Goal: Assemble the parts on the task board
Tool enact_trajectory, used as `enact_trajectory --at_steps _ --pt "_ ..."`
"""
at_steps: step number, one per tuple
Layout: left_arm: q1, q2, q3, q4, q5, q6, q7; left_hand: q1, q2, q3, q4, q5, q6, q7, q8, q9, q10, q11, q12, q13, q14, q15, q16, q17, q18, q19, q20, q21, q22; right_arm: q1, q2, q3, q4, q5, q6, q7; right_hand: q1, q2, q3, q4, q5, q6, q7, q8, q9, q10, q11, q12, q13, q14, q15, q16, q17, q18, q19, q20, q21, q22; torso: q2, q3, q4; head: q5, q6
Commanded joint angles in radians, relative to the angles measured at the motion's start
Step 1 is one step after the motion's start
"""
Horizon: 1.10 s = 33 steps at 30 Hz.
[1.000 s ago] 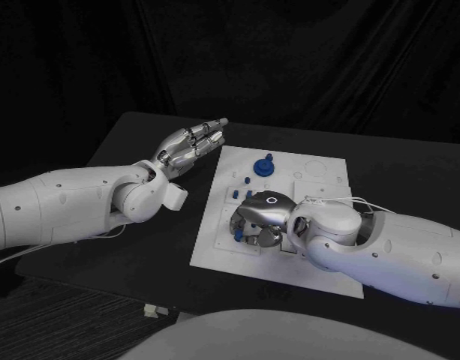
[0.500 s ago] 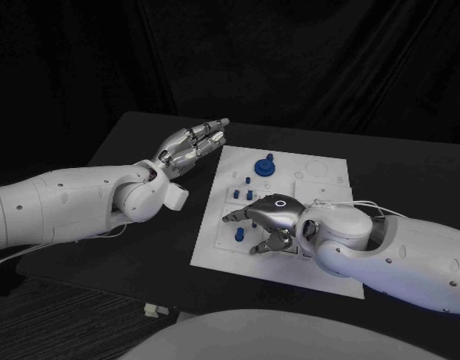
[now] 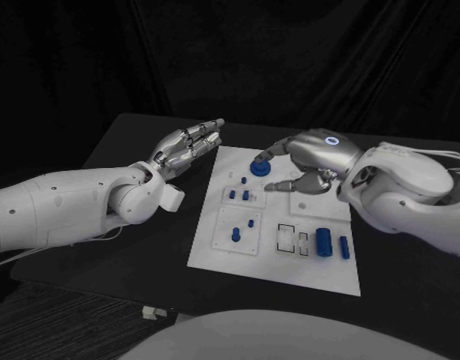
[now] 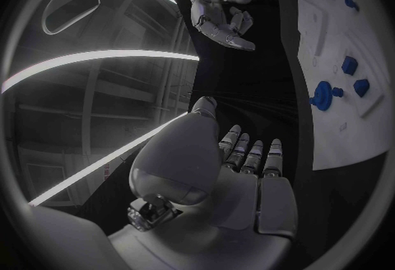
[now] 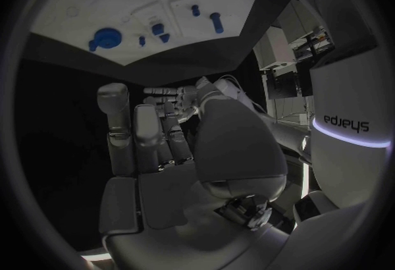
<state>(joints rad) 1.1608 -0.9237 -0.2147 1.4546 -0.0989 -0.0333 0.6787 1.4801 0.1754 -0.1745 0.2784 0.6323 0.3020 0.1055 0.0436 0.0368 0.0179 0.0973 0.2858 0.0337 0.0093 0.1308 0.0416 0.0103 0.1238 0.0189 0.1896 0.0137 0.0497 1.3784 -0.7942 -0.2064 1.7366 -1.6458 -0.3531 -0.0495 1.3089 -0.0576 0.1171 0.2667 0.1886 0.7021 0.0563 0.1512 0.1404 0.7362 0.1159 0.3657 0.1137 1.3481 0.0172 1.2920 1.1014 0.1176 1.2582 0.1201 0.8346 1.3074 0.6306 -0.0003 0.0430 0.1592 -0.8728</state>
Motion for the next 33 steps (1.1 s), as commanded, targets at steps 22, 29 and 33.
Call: enact_trajectory --at_steps 22,29,33 --pt "-0.001 0.018 0.001 -0.01 0.0 0.004 0.191 0.017 -0.005 0.009 0.002 0.007 0.003 -0.017 0.005 0.001 0.013 0.054 0.048 0.006 0.007 0.015 0.025 0.006 0.009 0.002 0.018 0.002 0.002 0.003 -0.171 -0.001 -0.016 0.31 0.491 -0.471 -0.351 0.047 -0.114 0.024 -0.011 0.499 -0.041 0.233 0.189 0.835 -0.156 1.205 1.457 0.223 -0.116 0.279 0.469 -0.083 0.263 -0.104 0.568 0.22 0.002 0.0002 -0.0005 -0.065 0.0" --pt "-0.001 0.017 0.001 -0.009 0.0 0.008 0.192 0.017 -0.006 0.01 0.004 0.007 0.003 -0.027 0.005 0.001 0.019 0.074 0.071 0.008 0.009 0.023 0.031 0.006 0.004 0.002 0.02 0.002 0.002 -0.014 -0.146 -0.001 -0.033 0.304 0.602 -0.564 -0.452 0.063 -0.105 0.025 -0.08 0.517 -0.036 0.174 0.182 0.835 -0.156 1.205 1.457 0.223 -0.124 0.279 0.469 -0.084 0.26 -0.115 0.584 0.22 0.001 0.0002 -0.0002 -0.084 0.0" --pt "-0.001 0.016 0.001 -0.01 0.0 0.01 0.192 0.018 -0.006 0.01 0.004 0.007 0.003 -0.028 0.005 0.001 0.02 0.076 0.074 0.009 0.009 0.023 0.031 0.006 0.003 0.003 0.02 0.002 0.002 -0.028 -0.13 -0.001 -0.043 0.318 0.598 -0.579 -0.441 0.06 -0.098 0.022 -0.076 0.515 -0.032 0.152 0.174 0.835 -0.153 1.205 1.457 0.223 -0.122 0.279 0.469 -0.082 0.256 -0.115 0.578 0.217 0.001 -0.0001 0.0006 -0.087 0.0"
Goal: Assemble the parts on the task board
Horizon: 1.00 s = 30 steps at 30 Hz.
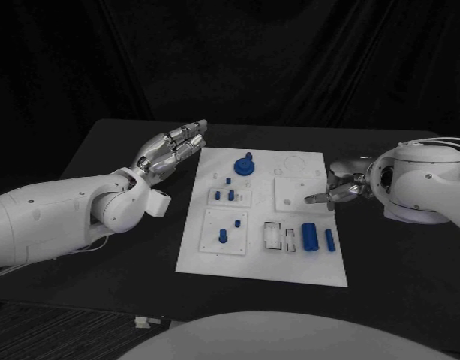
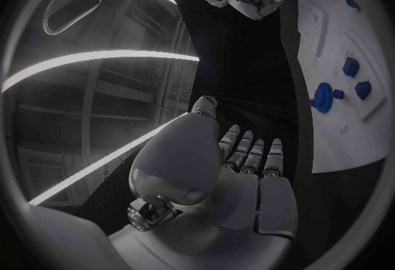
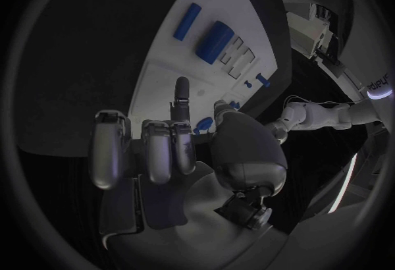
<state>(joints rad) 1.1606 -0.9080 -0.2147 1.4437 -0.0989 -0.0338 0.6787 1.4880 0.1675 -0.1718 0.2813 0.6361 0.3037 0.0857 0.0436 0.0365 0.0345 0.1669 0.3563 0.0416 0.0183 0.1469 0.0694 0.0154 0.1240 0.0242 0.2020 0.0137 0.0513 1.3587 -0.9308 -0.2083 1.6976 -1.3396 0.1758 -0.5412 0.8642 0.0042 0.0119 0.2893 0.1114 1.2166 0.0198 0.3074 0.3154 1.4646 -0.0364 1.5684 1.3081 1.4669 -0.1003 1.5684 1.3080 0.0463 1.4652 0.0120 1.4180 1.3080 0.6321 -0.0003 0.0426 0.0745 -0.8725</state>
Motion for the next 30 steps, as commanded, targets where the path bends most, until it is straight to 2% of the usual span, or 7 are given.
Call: enact_trajectory --at_steps 1,14,25,28,30 --pt "-0.001 0.0 0.001 0.002 0.0 0.011 0.191 0.01 0.002 0.007 0.001 0.003 0.001 -0.008 0.005 0.001 0.003 0.007 0.004 0.001 0.0 0.007 0.003 0.001 0.003 -0.003 0.007 0.002 0.0 -0.012 0.009 0.0 -0.005 0.014 0.065 -0.09 0.007 -0.004 0.009 -0.001 0.005 0.011 0.002 -0.004 0.002 0.106 -0.003 0.002 0.263 0.104 -0.004 0.002 0.263 -0.008 0.044 -0.006 -0.018 0.213 -0.001 -0.0003 0.0013 -0.002 0.0" --pt "-0.001 -0.001 0.001 0.003 0.0 0.016 0.19 0.011 0.002 0.008 0.001 0.003 0.001 -0.01 0.005 0.001 0.007 0.016 0.017 0.002 -0.001 0.011 0.004 0.001 0.0 -0.003 0.008 0.003 0.001 -0.055 0.038 0.0 -0.022 0.024 0.046 -0.099 0.015 -0.024 0.009 -0.001 -0.011 0.028 -0.007 -0.005 0.024 0.106 -0.012 0.002 0.263 0.104 -0.003 0.002 0.263 -0.005 0.039 -0.005 -0.029 0.209 0.0 0.0 0.0012 -0.003 0.0" --pt "-0.001 0.002 0.001 0.0 0.0 0.019 0.182 0.011 0.002 0.008 0.001 0.003 0.001 -0.01 0.005 0.001 0.007 0.017 0.018 0.002 -0.001 0.011 0.004 0.001 0.0 -0.003 0.008 0.003 0.001 -0.07 0.051 0.0 -0.023 0.06 0.019 -0.099 0.024 -0.03 0.014 -0.002 -0.023 0.022 -0.006 -0.008 0.038 0.106 -0.012 0.002 0.263 0.104 -0.002 0.002 0.263 -0.002 0.034 -0.004 -0.041 0.205 0.0 0.0 0.0009 -0.008 0.0" --pt "-0.002 0.002 0.001 0.0 0.0 0.019 0.178 0.011 0.003 0.009 0.002 0.003 0.002 -0.009 0.005 0.002 0.007 0.018 0.018 0.002 -0.001 0.012 0.004 0.001 -0.001 -0.002 0.008 0.003 0.001 -0.078 0.055 0.0 -0.027 0.069 0.023 -0.099 0.039 -0.033 0.02 -0.003 -0.019 0.019 -0.009 0.005 0.077 0.106 -0.015 0.002 0.263 0.104 -0.004 0.002 0.263 -0.002 0.033 -0.005 -0.043 0.204 0.001 0.0002 0.0005 -0.006 0.0" --pt "-0.002 0.002 0.001 0.0 0.0 0.019 0.175 0.011 0.004 0.01 0.002 0.003 0.003 -0.008 0.005 0.002 0.008 0.019 0.019 0.002 -0.001 0.013 0.005 0.001 -0.002 -0.002 0.008 0.003 0.001 -0.085 0.059 0.0 -0.03 0.075 0.024 -0.1 0.044 -0.035 0.022 -0.001 -0.015 0.005 -0.011 0.018 0.122 0.106 -0.017 0.002 0.263 0.104 -0.006 0.002 0.263 -0.001 0.031 -0.006 -0.046 0.203 0.0 0.0002 0.0003 -0.005 0.0"
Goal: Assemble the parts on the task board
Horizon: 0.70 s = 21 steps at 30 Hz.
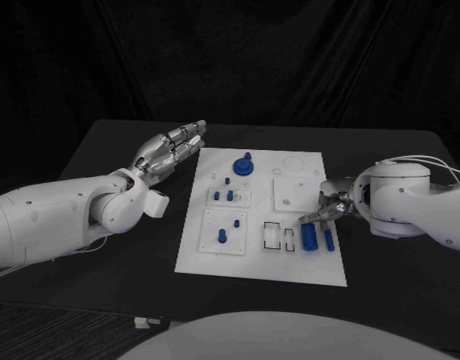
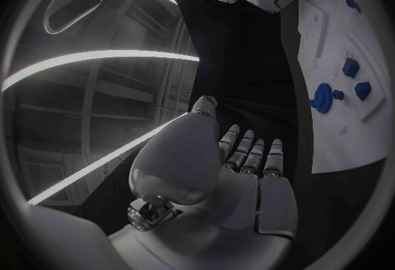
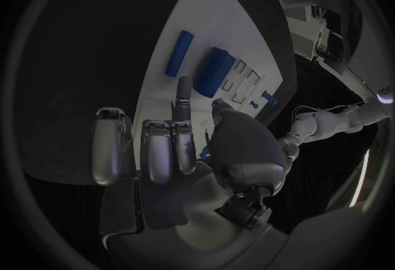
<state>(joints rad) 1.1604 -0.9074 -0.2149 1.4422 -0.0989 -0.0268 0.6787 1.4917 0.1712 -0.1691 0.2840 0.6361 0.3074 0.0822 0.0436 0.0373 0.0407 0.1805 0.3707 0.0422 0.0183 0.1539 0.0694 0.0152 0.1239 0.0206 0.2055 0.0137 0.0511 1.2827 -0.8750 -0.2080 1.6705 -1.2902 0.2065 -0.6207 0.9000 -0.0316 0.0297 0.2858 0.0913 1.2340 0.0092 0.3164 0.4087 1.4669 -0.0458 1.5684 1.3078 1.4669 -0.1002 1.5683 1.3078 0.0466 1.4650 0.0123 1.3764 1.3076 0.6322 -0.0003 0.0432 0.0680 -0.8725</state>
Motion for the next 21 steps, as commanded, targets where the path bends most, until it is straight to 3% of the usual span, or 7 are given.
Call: enact_trajectory --at_steps 1,7,12,17,19,20,21 --pt "-0.001 0.001 0.001 0.001 0.0 0.012 0.175 0.007 0.0 0.007 -0.001 0.003 -0.001 -0.005 0.005 0.001 0.001 0.005 0.004 0.001 -0.001 0.006 0.005 0.001 -0.002 0.001 0.005 0.003 0.001 -0.011 0.005 0.0 -0.004 0.027 -0.007 -0.02 0.008 0.001 0.005 0.002 0.005 -0.02 0.0 0.014 0.05 0.104 -0.008 0.002 0.263 0.104 -0.006 0.003 0.263 -0.001 0.031 -0.007 -0.005 0.203 0.0 0.0002 -0.0004 0.002 0.0" --pt "-0.001 0.002 0.001 0.001 0.0 0.013 0.17 0.007 0.0 0.007 -0.001 0.003 -0.001 -0.005 0.005 0.001 0.001 0.005 0.004 0.001 -0.001 0.006 0.005 0.001 -0.002 0.001 0.005 0.003 0.001 -0.024 0.014 0.0 -0.01 0.036 -0.015 -0.019 -0.018 0.001 -0.001 0.005 -0.021 -0.054 0.005 0.014 0.1 0.104 -0.004 0.002 0.263 0.104 -0.003 0.003 0.263 0.001 0.029 -0.005 -0.013 0.2 -0.001 -0.0001 0.0003 0.004 0.0" --pt "-0.002 0.003 0.001 0.0 0.0 0.016 0.165 0.007 0.002 0.008 0.0 0.003 -0.002 -0.003 0.005 0.001 0.002 0.007 0.005 0.001 -0.001 0.007 0.005 0.001 -0.003 0.002 0.004 0.003 0.001 -0.029 0.022 0.0 -0.016 0.04 -0.022 -0.019 0.007 -0.007 0.006 -0.001 -0.004 -0.077 0.01 0.011 0.137 0.104 0.0 0.002 0.263 0.104 0.0 0.003 0.263 0.001 0.027 -0.002 -0.017 0.199 -0.001 0.0002 0.0003 0.002 0.0" --pt "-0.002 0.004 0.001 0.0 0.0 0.018 0.162 0.007 0.002 0.008 0.0 0.003 -0.002 -0.003 0.005 0.001 0.002 0.008 0.006 0.001 -0.001 0.008 0.005 0.001 -0.003 0.002 0.004 0.003 0.002 -0.033 0.029 0.0 -0.021 0.049 -0.029 -0.019 0.053 -0.011 0.018 -0.014 0.102 -0.098 0.012 0.007 0.183 0.104 0.002 0.002 0.263 0.104 0.002 0.003 0.263 0.003 0.026 0.0 -0.023 0.197 0.0 0.0003 -0.0001 0.003 0.0" --pt "-0.002 0.004 0.001 0.0 0.0 0.019 0.16 0.007 0.002 0.009 0.0 0.003 -0.001 -0.001 0.005 0.001 0.002 0.009 0.006 0.001 -0.001 0.008 0.005 0.001 -0.004 0.002 0.005 0.003 0.002 -0.035 0.031 0.0 -0.023 0.063 -0.031 -0.019 0.091 -0.017 0.028 -0.035 0.21 -0.111 0.012 0.005 0.211 0.104 0.003 0.002 0.263 0.104 0.002 0.003 0.263 0.003 0.025 0.0 -0.025 0.197 0.0 0.0003 -0.0001 0.004 0.0" --pt "-0.002 0.004 0.001 0.0 0.0 0.019 0.16 0.008 0.003 0.01 0.0 0.003 0.002 0.001 0.005 0.001 0.001 0.01 0.006 0.001 -0.001 0.009 0.005 0.001 -0.005 0.002 0.005 0.003 0.002 -0.035 0.031 0.0 -0.024 0.07 -0.032 -0.019 0.094 -0.018 0.029 -0.036 0.22 -0.112 0.012 0.004 0.216 0.104 0.003 0.002 0.263 0.104 0.002 0.003 0.263 0.003 0.025 0.0 -0.026 0.197 0.0 0.0003 -0.0001 0.004 0.0" --pt "-0.002 0.004 0.001 -0.001 0.0 0.02 0.159 0.008 0.003 0.01 0.0 0.003 0.002 0.001 0.005 0.001 0.001 0.01 0.006 0.001 -0.001 0.009 0.005 0.001 -0.005 0.002 0.005 0.003 0.002 -0.036 0.032 0.0 -0.025 0.086 -0.033 -0.019 0.117 -0.021 0.04 -0.051 0.305 -0.123 0.013 0.0 0.238 0.104 0.003 0.002 0.263 0.104 0.003 0.003 0.263 0.004 0.024 0.0 -0.029 0.196 0.0 0.0003 -0.0001 0.005 0.0"
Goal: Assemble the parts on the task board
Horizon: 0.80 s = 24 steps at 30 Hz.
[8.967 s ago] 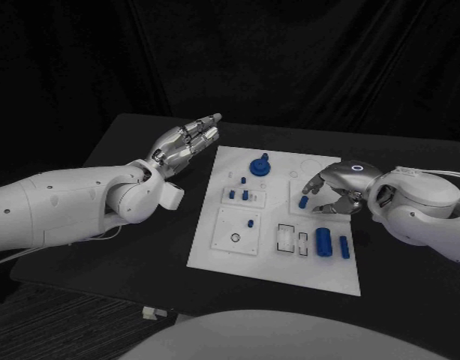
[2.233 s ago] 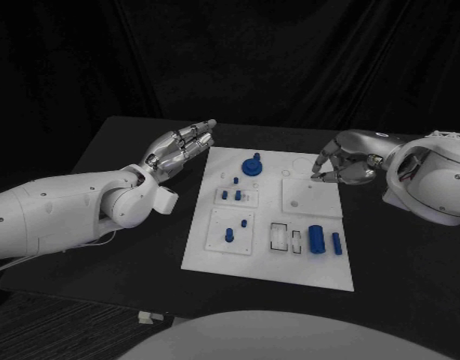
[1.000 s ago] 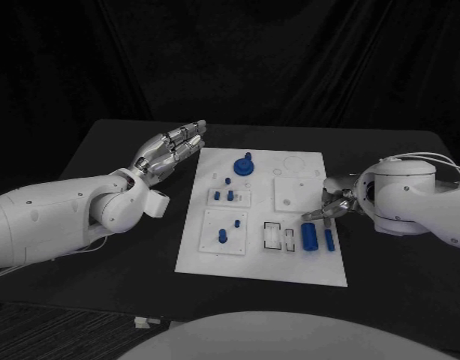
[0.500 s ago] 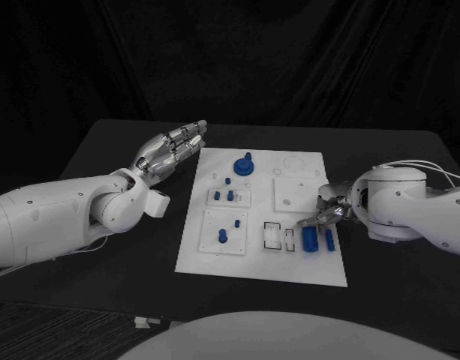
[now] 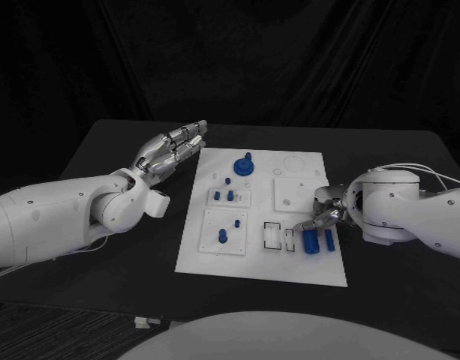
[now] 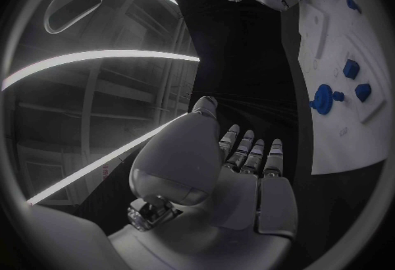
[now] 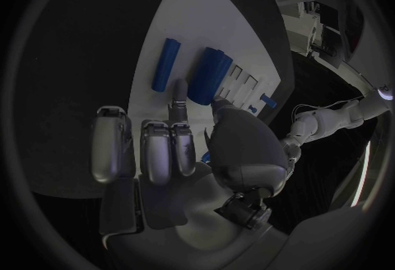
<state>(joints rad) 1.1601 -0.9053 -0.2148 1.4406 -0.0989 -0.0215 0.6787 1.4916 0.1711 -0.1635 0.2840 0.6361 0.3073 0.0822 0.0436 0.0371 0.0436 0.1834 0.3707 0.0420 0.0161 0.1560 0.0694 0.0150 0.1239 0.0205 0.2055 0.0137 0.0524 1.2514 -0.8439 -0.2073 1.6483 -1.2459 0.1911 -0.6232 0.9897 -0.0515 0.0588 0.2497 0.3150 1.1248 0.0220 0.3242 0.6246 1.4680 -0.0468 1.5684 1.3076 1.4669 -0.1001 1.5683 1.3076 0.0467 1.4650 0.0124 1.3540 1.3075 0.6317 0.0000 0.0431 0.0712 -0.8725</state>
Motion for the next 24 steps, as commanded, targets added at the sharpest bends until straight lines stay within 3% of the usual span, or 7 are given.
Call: enact_trajectory --at_steps 1,3,5,7,8,14,24 --pt "-0.002 0.002 0.001 0.001 0.0 0.015 0.158 0.008 0.003 0.004 0.0 0.003 0.002 0.001 0.005 0.001 -0.001 0.007 0.006 0.001 0.001 0.007 0.005 0.002 -0.005 0.002 0.005 0.003 0.001 -0.005 0.001 0.0 -0.003 0.048 -0.018 -0.017 0.028 -0.002 0.012 -0.016 0.088 -0.016 0.0 -0.008 0.025 0.103 0.004 0.002 0.263 0.104 0.003 0.003 0.263 0.004 0.024 0.0 -0.008 0.196 0.0 -0.0001 0.0 0.003 0.0" --pt "-0.002 0.002 0.001 0.001 0.0 0.015 0.157 0.008 0.003 0.005 -0.001 0.003 0.004 0.004 0.006 0.002 -0.002 0.007 0.007 0.001 0.001 0.008 0.005 0.001 -0.006 0.002 0.005 0.003 0.001 -0.005 -0.001 0.0 -0.005 0.094 -0.024 -0.017 0.042 -0.004 0.025 -0.027 0.159 -0.023 0.0 -0.012 0.041 0.103 0.004 0.002 0.263 0.104 0.002 0.003 0.263 0.004 0.024 0.001 -0.011 0.195 0.0 -0.0001 0.0001 0.004 0.0" --pt "-0.002 0.002 0.001 0.001 0.0 0.015 0.157 0.008 0.003 0.005 -0.001 0.003 0.005 0.004 0.006 0.002 -0.002 0.007 0.007 0.001 0.001 0.008 0.005 0.001 -0.006 0.003 0.005 0.003 0.001 -0.006 -0.002 0.0 -0.006 0.123 -0.031 -0.017 0.048 -0.006 0.033 -0.033 0.189 -0.025 0.0 -0.014 0.053 0.103 0.004 0.002 0.263 0.104 0.002 0.003 0.263 0.005 0.023 0.001 -0.013 0.195 0.0 -0.0002 0.0004 0.005 0.0" --pt "-0.002 0.002 0.001 0.001 0.0 0.016 0.156 0.009 0.003 0.005 -0.001 0.003 0.008 0.007 0.007 0.002 -0.002 0.007 0.007 0.001 0.001 0.009 0.006 0.002 -0.007 0.003 0.004 0.003 0.001 -0.006 -0.005 0.0 -0.007 0.153 -0.041 -0.017 0.075 -0.013 0.064 -0.058 0.312 -0.026 -0.006 -0.01 0.08 0.103 -0.001 0.002 0.263 0.104 -0.002 0.003 0.263 0.006 0.022 -0.003 -0.018 0.193 0.0 -0.0004 0.0005 0.006 0.0" --pt "-0.002 0.001 0.001 0.001 0.0 0.016 0.156 0.009 0.003 0.005 -0.001 0.003 0.008 0.007 0.007 0.002 -0.002 0.007 0.007 0.001 0.001 0.009 0.006 0.002 -0.007 0.003 0.004 0.003 0.001 -0.006 -0.007 0.0 -0.007 0.168 -0.047 -0.016 0.075 -0.015 0.071 -0.061 0.328 -0.027 -0.007 -0.01 0.088 0.103 -0.002 0.002 0.263 0.104 -0.003 0.003 0.263 0.006 0.021 -0.003 -0.02 0.193 0.0 -0.0003 0.0007 0.006 0.0" --pt "-0.002 0.001 0.001 0.0 0.0 0.016 0.155 0.009 0.003 0.005 -0.001 0.003 0.009 0.008 0.007 0.002 -0.002 0.007 0.008 0.001 0.001 0.009 0.006 0.002 -0.007 0.003 0.004 0.004 0.002 -0.004 -0.024 0.0 0.001 0.216 -0.08 -0.014 0.069 -0.023 0.096 -0.07 0.367 -0.034 -0.008 -0.011 0.114 0.103 -0.004 0.002 0.263 0.104 -0.004 0.003 0.263 0.014 0.008 -0.005 -0.058 0.181 0.0 -0.0004 0.0008 0.008 0.0" --pt "-0.002 0.002 0.001 -0.003 0.0 0.018 0.153 0.009 0.003 0.006 -0.001 0.003 0.011 0.009 0.008 0.003 -0.002 0.007 0.008 0.001 0.001 0.009 0.006 0.002 -0.007 0.003 0.004 0.004 0.002 0.023 -0.058 0.0 0.028 0.306 -0.126 -0.013 0.058 -0.025 0.102 -0.068 0.369 -0.037 -0.006 -0.015 0.12 0.103 -0.002 0.002 0.263 0.104 -0.004 0.003 0.263 0.011 0.013 -0.005 -0.047 0.185 -0.001 -0.0002 0.0004 0.01 0.0"
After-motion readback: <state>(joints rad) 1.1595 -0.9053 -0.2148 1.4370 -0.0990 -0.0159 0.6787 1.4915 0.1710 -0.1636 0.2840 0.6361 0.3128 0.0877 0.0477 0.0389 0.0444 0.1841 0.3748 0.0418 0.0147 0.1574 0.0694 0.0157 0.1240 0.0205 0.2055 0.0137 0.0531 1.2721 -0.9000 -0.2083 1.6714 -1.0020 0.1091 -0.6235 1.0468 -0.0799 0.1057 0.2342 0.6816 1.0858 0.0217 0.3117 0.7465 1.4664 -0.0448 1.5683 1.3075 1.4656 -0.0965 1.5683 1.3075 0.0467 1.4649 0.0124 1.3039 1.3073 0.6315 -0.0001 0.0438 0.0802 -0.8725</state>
